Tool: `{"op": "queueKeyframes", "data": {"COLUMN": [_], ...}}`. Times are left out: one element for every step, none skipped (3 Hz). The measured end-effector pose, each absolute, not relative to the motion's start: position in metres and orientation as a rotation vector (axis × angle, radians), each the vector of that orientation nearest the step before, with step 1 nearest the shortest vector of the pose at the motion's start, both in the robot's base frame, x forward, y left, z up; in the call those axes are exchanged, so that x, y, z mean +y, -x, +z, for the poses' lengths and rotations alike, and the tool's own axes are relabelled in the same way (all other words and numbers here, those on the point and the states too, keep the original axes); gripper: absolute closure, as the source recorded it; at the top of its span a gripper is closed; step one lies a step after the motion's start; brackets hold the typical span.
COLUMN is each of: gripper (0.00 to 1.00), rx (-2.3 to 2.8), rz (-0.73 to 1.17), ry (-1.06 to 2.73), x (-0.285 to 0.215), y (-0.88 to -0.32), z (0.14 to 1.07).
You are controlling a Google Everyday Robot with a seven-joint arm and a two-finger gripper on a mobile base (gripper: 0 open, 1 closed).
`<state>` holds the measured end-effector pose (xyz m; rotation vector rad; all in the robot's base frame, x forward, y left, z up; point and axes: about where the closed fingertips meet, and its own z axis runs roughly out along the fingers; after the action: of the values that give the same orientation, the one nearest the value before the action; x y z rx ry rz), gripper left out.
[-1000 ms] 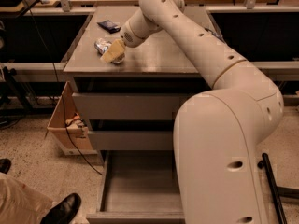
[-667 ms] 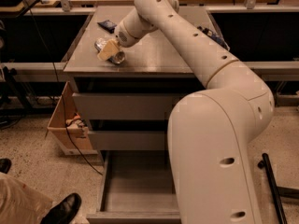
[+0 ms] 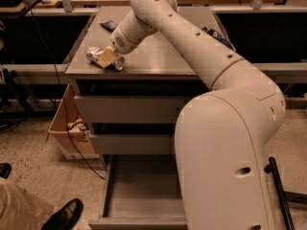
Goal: Place redbull can into bottom drawer
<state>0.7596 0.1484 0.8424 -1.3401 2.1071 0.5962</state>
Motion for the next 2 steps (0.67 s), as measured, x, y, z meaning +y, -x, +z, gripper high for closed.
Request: {"op": "queueKeyframes", "data": {"gripper": [1.0,1.0], "rx": [2.12,2.112], "rz": [0.586,0.514], "ry": [1.363,1.405], "x": [0.142,0.101], "y": [-0.751,-0.723], "z": [0.842,0.863]}}
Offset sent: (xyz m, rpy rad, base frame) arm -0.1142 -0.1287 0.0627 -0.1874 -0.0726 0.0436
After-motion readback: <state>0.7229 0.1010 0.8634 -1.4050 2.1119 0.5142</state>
